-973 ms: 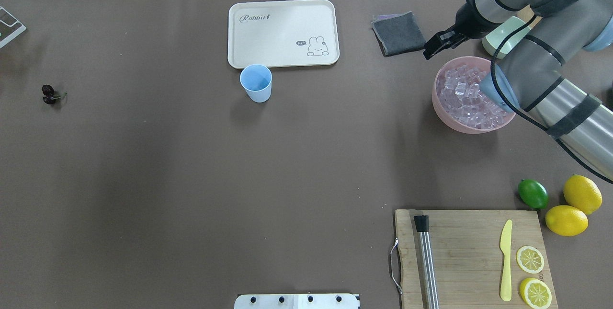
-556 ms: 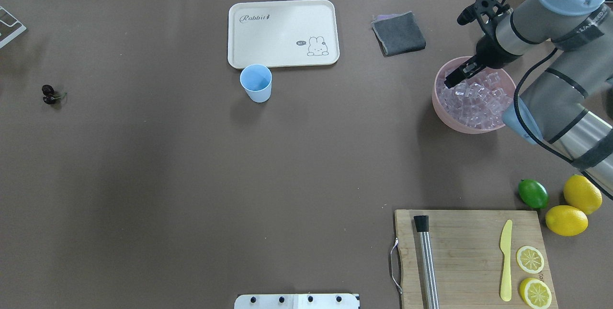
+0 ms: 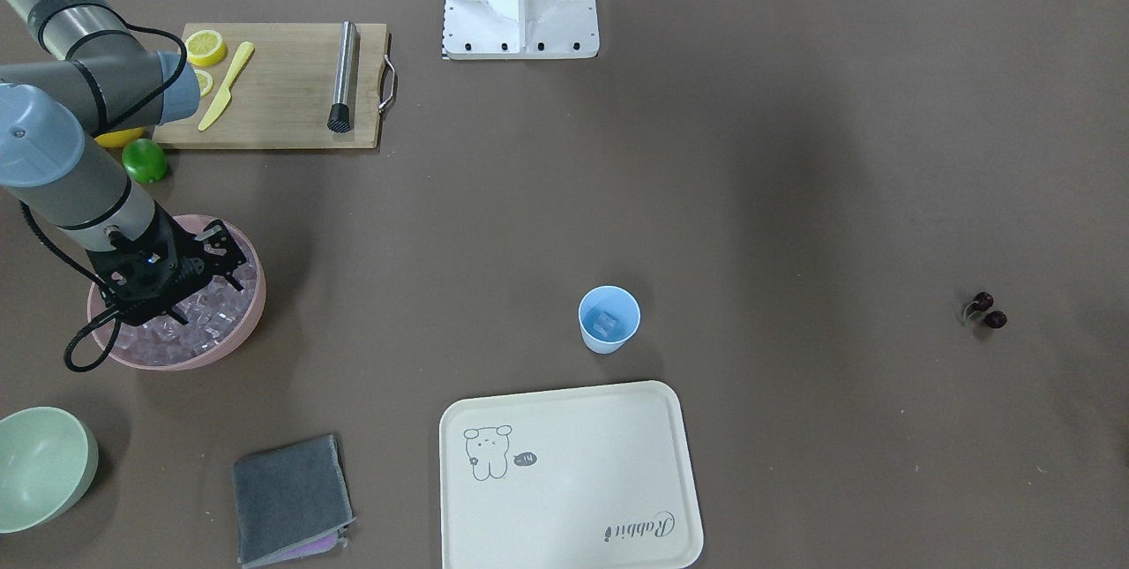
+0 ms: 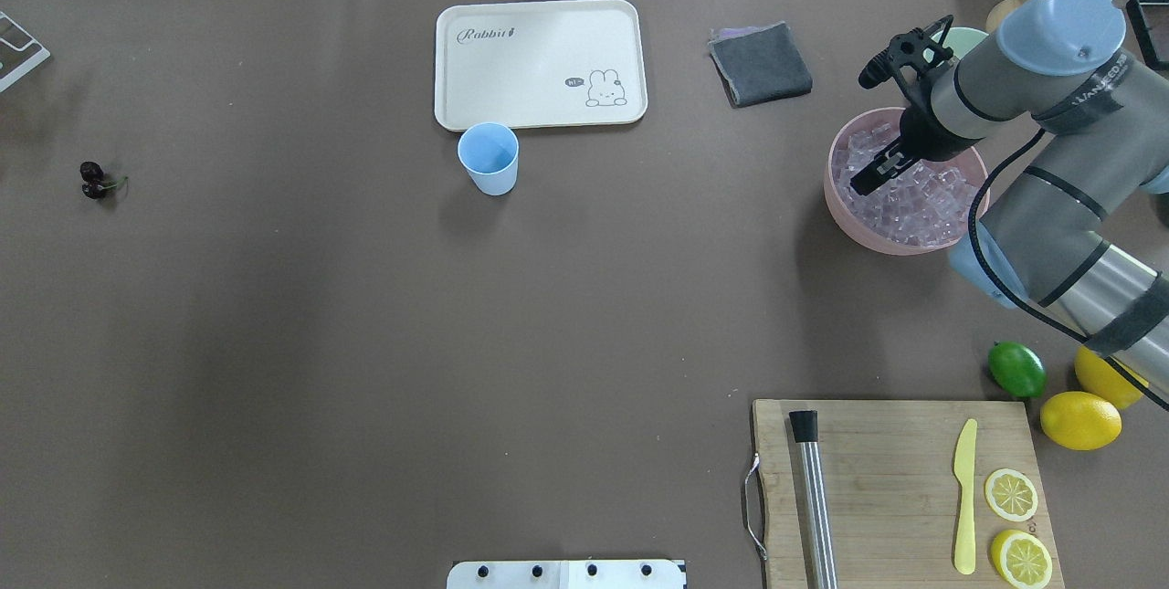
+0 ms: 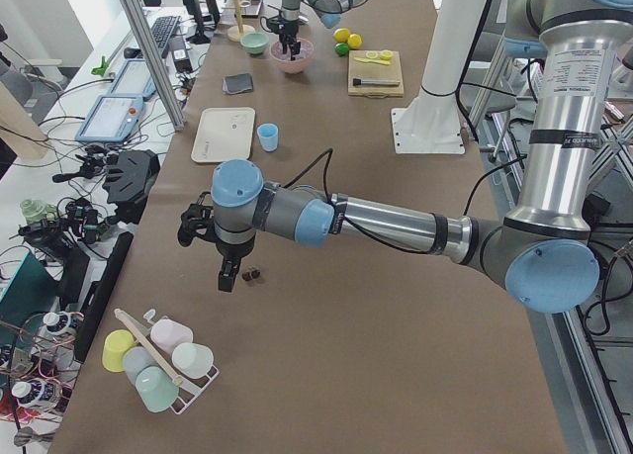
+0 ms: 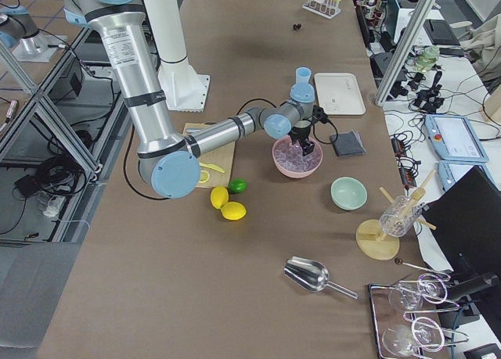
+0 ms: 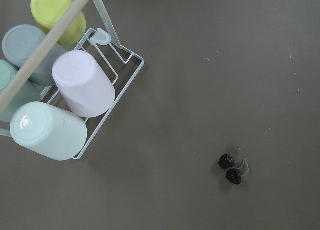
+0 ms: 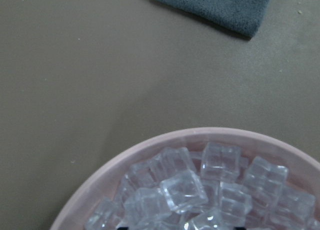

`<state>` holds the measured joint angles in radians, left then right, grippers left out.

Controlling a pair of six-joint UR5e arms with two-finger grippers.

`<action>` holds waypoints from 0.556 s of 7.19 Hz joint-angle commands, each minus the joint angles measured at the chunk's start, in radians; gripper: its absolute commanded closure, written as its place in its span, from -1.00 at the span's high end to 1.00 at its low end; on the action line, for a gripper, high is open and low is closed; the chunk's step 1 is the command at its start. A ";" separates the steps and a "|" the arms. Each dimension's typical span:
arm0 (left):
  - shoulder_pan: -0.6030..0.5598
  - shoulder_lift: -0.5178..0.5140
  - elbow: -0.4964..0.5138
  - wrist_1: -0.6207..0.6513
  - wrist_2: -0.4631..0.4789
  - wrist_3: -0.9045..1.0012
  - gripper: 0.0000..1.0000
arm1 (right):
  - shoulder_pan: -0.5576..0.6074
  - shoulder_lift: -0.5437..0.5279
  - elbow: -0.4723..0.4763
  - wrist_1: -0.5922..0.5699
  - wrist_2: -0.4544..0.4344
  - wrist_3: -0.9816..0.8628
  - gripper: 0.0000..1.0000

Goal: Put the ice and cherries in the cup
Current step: 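Lower the right gripper into the bowl and grasp another ice cube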

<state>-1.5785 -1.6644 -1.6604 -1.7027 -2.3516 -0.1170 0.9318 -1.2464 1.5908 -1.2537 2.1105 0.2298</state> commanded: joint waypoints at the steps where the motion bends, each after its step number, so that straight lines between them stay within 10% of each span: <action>1: 0.000 0.002 -0.009 0.000 0.000 -0.003 0.96 | 0.036 0.007 -0.006 -0.048 0.002 -0.076 0.51; 4: 0.000 -0.006 -0.007 -0.002 0.000 -0.001 0.96 | -0.002 0.010 -0.023 -0.053 -0.018 -0.076 0.51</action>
<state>-1.5785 -1.6660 -1.6683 -1.7037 -2.3516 -0.1193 0.9469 -1.2373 1.5735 -1.3077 2.0959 0.1507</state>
